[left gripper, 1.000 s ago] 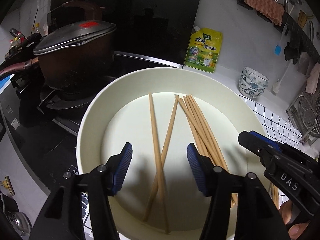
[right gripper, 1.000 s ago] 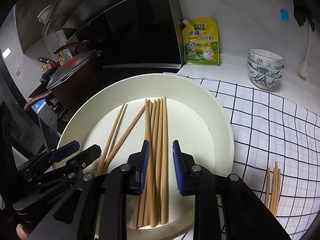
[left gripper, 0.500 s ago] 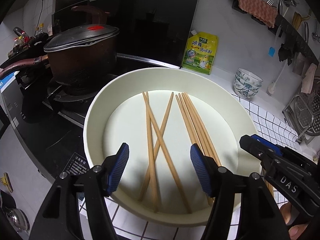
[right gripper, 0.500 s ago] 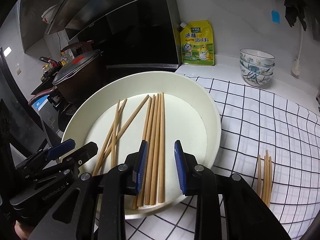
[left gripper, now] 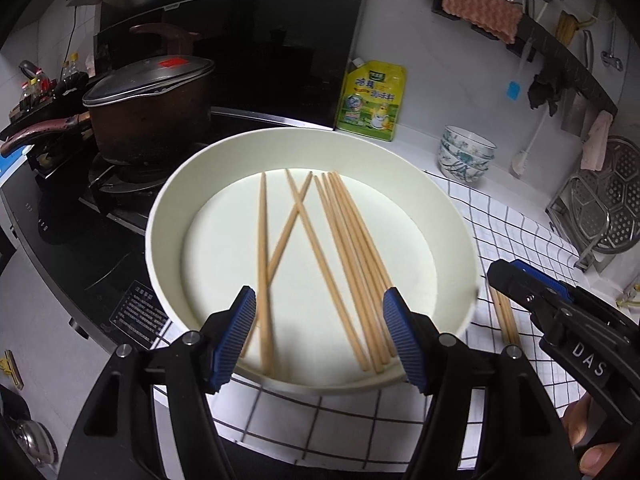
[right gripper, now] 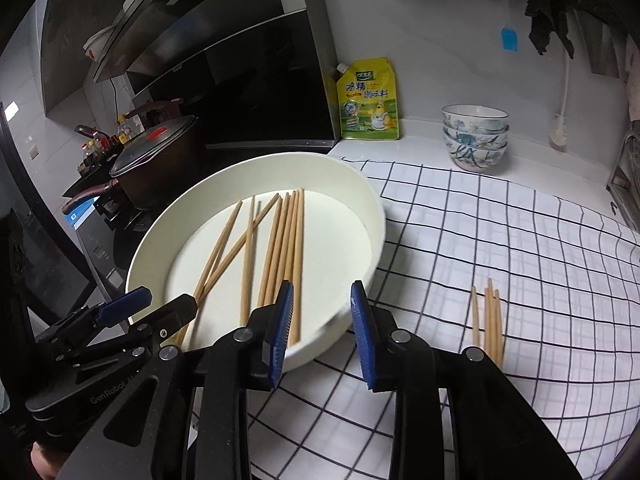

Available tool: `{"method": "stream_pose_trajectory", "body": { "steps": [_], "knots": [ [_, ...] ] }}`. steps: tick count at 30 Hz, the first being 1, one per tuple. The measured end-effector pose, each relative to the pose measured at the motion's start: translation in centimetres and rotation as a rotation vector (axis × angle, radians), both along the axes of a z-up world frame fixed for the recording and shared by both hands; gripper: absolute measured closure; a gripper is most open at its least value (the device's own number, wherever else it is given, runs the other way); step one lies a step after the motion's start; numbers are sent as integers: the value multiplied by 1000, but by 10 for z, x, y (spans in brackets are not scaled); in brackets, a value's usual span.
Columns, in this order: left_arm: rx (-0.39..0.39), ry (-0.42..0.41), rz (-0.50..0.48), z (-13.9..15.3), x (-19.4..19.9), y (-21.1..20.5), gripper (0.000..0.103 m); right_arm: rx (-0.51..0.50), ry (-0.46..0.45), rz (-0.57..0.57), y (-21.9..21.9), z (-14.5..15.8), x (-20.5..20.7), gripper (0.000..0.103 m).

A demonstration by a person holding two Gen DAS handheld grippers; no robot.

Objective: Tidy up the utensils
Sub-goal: 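Move both open tools back over the chopstick pile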

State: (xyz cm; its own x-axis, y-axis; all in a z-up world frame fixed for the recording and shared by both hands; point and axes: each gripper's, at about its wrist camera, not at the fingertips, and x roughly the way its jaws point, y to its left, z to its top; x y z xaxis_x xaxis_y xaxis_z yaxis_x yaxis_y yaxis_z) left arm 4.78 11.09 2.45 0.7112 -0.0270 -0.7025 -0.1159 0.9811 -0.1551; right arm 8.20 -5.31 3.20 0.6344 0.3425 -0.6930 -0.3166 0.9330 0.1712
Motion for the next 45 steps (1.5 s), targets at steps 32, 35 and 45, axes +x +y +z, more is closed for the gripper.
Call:
{"method": "stream_pose_trajectory", "body": {
  "steps": [32, 35, 45],
  "knots": [
    [17, 40, -195, -26, -33, -132, 18, -131, 96, -139, -150, -54, -40, 53],
    [24, 52, -194, -33, -31, -138, 18, -133, 122, -123, -149, -66, -33, 53],
    [30, 93, -156, -52, -27, -141, 18, -173, 151, -93, -147, -87, -29, 53]
  ]
}}
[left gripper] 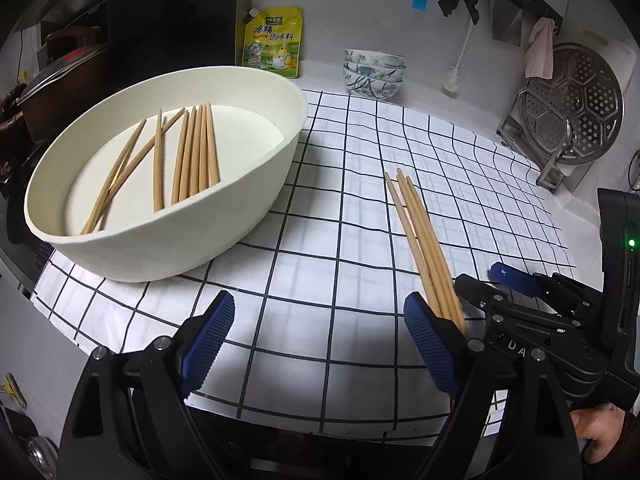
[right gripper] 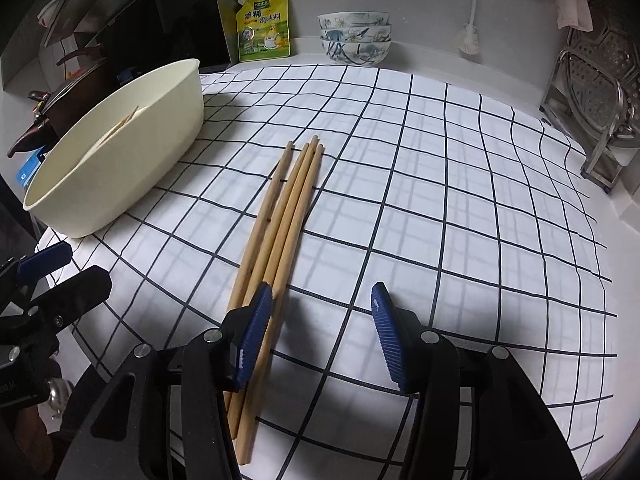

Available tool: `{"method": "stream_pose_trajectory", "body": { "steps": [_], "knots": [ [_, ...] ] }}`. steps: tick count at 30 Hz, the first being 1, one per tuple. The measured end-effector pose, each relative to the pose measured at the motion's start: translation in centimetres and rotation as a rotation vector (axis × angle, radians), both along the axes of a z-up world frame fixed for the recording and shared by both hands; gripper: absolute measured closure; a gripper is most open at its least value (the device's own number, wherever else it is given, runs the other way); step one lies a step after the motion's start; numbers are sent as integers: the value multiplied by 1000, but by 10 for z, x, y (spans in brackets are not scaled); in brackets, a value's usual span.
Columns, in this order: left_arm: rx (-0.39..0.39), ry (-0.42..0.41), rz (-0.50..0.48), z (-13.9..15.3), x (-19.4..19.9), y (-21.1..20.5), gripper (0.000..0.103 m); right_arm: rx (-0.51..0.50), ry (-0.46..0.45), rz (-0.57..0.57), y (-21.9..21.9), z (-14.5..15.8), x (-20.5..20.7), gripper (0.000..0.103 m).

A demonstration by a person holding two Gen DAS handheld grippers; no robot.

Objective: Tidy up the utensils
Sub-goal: 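Move both open tools back over the chopstick pile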

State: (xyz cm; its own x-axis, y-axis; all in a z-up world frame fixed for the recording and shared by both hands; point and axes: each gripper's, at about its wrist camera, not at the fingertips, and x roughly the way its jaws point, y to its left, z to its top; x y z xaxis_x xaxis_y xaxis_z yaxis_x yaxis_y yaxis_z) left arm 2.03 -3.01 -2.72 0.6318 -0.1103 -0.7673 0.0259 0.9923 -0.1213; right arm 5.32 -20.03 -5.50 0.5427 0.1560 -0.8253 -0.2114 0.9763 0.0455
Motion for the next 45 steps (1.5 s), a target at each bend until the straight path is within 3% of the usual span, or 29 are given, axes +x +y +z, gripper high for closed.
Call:
{"method": "stream_pose_trajectory", "body": {
  "steps": [16, 24, 31, 45],
  "knots": [
    [-1, 22, -12, -10, 4, -11, 17, -51, 7, 22, 6, -8, -3, 54],
    [28, 27, -43, -18, 13, -34, 14, 10, 7, -48, -21, -7, 1, 54],
    [47, 41, -51, -26, 20, -49, 14, 7, 6, -102, -45, -8, 4, 54],
    [104, 67, -27, -39, 38, -63, 10, 3, 2, -107, -53, -8, 5, 54]
  ]
}}
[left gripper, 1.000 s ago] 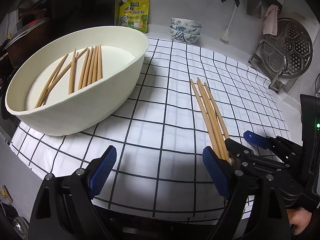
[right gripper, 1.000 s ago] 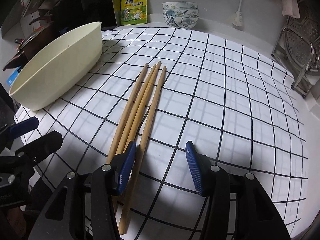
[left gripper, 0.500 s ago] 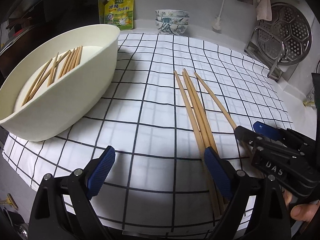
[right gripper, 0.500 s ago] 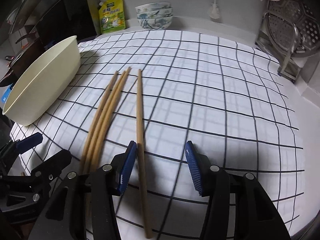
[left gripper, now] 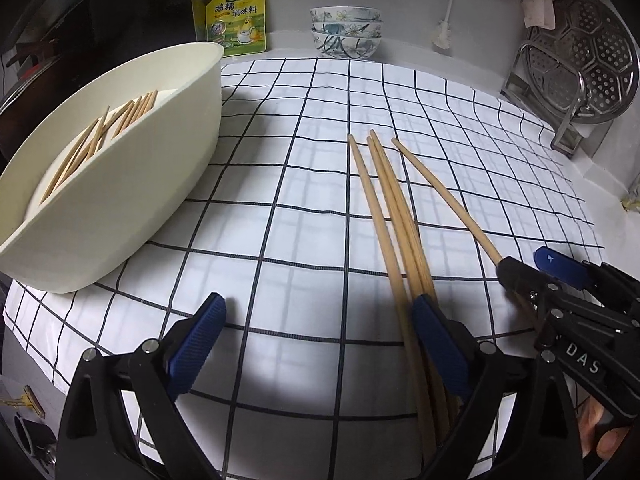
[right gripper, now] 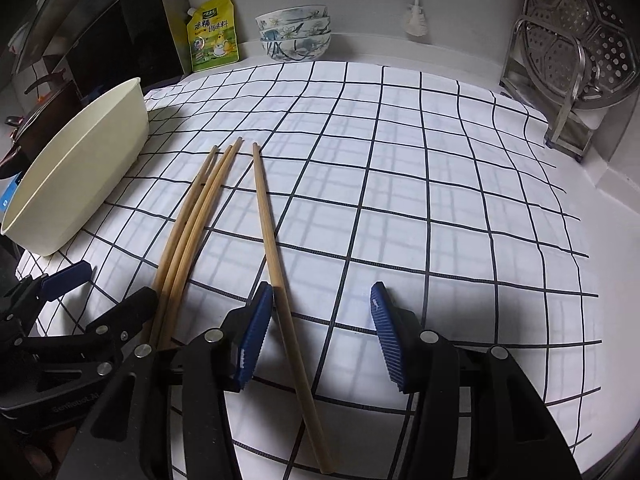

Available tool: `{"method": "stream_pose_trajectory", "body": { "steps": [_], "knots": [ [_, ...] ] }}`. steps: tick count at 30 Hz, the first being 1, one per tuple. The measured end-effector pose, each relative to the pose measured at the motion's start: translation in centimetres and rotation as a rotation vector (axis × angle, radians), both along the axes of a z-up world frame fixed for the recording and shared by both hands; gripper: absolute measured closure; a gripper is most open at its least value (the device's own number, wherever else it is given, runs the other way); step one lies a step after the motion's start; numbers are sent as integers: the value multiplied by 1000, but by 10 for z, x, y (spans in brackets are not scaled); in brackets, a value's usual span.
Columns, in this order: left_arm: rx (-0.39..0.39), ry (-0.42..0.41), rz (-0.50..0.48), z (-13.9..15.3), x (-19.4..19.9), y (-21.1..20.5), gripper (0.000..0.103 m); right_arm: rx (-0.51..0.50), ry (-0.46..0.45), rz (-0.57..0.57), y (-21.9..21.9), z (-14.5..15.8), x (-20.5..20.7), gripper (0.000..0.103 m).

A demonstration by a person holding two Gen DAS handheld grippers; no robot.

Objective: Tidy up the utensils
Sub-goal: 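Move both open tools back over the chopstick pile, then close the right tool on one chopstick while the left tool grasps another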

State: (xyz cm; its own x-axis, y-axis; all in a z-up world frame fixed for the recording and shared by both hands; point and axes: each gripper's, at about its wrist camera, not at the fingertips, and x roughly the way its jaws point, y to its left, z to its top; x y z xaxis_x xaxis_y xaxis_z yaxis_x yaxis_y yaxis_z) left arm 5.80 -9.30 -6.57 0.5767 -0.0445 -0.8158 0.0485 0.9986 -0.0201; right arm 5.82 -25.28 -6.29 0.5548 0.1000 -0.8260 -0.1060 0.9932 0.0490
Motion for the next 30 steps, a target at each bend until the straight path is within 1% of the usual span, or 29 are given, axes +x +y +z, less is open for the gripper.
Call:
{"method": "stream_pose_trajectory", "body": {
  "steps": [4, 8, 11, 12, 14, 15, 16, 17, 18, 19, 20, 21, 25, 30],
  "knots": [
    [42, -6, -8, -2, -3, -3, 10, 3, -2, 0, 1, 0, 0, 54],
    [45, -14, 8, -2, -2, 2, 10, -21, -8, 12, 8, -1, 0, 54],
    [47, -30, 8, 1, -1, 1, 27, -61, -15, 38, 17, -2, -1, 54],
    [45, -33, 6, 1, 0, 1, 30, -68, -20, 46, 19, -3, -2, 54],
    [35, -37, -5, 2, 2, -1, 42, -67, -22, 52, 21, -2, -2, 54],
    [31, -36, -10, 2, 3, -3, 46, -67, -23, 57, 21, -2, -3, 58],
    [30, -36, -21, 3, 3, -5, 55, -65, -24, 68, 23, -2, -3, 64],
    [29, -36, -34, 4, 3, -8, 66, -67, -25, 78, 25, -1, -3, 68],
    [27, -34, -46, 5, 3, -11, 72, -67, -26, 89, 27, -1, -4, 81],
    [23, -31, -58, 5, 3, -13, 84, -69, -26, 95, 29, -1, -4, 95],
    [18, -27, -66, 5, 3, -14, 94, -74, -27, 97, 30, 0, -5, 95],
    [6, -23, -72, 5, 2, -13, 96, -70, -27, 97, 30, 0, -5, 96],
    [-37, -10, -75, 7, 0, -8, 96, -3, -17, 73, 20, 1, -3, 97],
    [-39, -24, -96, 14, -2, -5, 96, 41, -28, 42, 12, 5, -3, 97]
  ]
}}
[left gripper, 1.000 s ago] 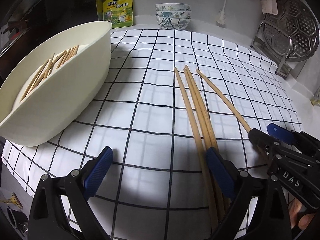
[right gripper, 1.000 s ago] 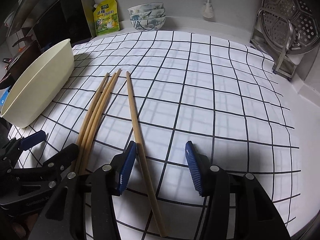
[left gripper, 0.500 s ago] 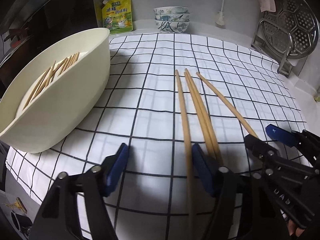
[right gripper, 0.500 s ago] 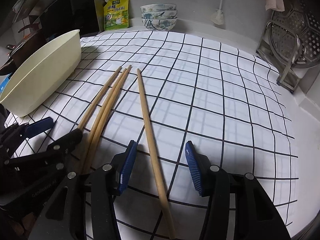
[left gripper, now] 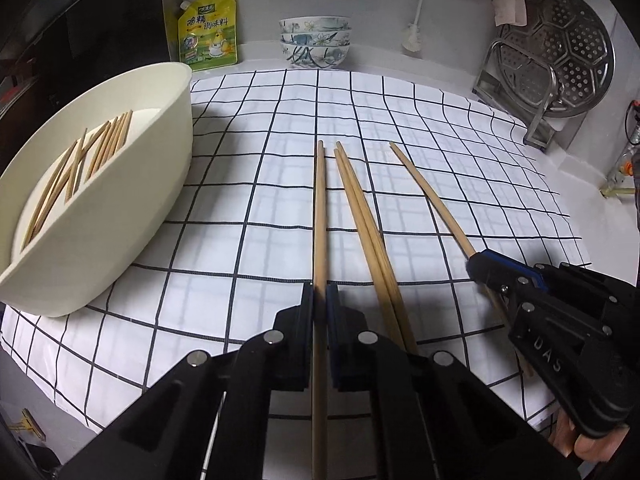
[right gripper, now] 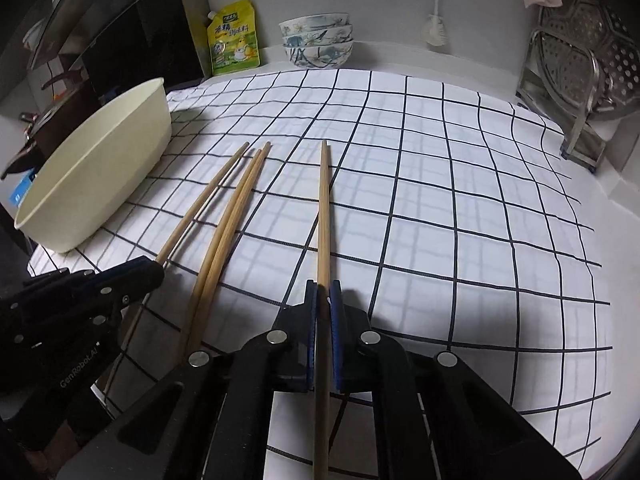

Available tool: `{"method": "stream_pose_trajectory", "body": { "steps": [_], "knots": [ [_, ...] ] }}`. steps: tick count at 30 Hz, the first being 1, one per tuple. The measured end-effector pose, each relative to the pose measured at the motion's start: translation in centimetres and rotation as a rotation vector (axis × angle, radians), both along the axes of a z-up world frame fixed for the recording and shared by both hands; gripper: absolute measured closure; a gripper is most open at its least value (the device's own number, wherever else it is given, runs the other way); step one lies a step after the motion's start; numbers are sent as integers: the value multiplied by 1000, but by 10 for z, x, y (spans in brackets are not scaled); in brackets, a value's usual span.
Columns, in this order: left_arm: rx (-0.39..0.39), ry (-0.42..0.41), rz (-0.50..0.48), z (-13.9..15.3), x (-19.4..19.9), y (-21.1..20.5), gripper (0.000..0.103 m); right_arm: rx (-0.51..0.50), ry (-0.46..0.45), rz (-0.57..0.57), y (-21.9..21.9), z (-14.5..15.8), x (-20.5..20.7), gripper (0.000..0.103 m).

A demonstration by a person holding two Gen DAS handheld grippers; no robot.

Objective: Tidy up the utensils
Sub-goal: 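Close the right tool on one chopstick while the left tool grasps another, then carry the held chopsticks with both tools over the cream basin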

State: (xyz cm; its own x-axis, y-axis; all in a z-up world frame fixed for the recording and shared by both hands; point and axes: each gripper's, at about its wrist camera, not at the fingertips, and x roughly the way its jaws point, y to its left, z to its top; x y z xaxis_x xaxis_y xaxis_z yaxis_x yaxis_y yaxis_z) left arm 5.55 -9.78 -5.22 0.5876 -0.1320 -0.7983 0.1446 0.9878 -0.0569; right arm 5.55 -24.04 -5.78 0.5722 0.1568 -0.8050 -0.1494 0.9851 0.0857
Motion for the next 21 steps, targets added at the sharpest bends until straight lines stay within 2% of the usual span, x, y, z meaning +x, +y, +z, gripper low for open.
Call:
{"method": "stream_pose_trajectory", "body": {
  "steps": [8, 21],
  "knots": [
    [-10, -27, -44, 10, -3, -1, 96, 57, -40, -43, -11, 15, -4, 97],
    [-93, -69, -111, 40, -11, 18, 96, 137, -101, -176, -18, 53, -11, 97]
  ]
}}
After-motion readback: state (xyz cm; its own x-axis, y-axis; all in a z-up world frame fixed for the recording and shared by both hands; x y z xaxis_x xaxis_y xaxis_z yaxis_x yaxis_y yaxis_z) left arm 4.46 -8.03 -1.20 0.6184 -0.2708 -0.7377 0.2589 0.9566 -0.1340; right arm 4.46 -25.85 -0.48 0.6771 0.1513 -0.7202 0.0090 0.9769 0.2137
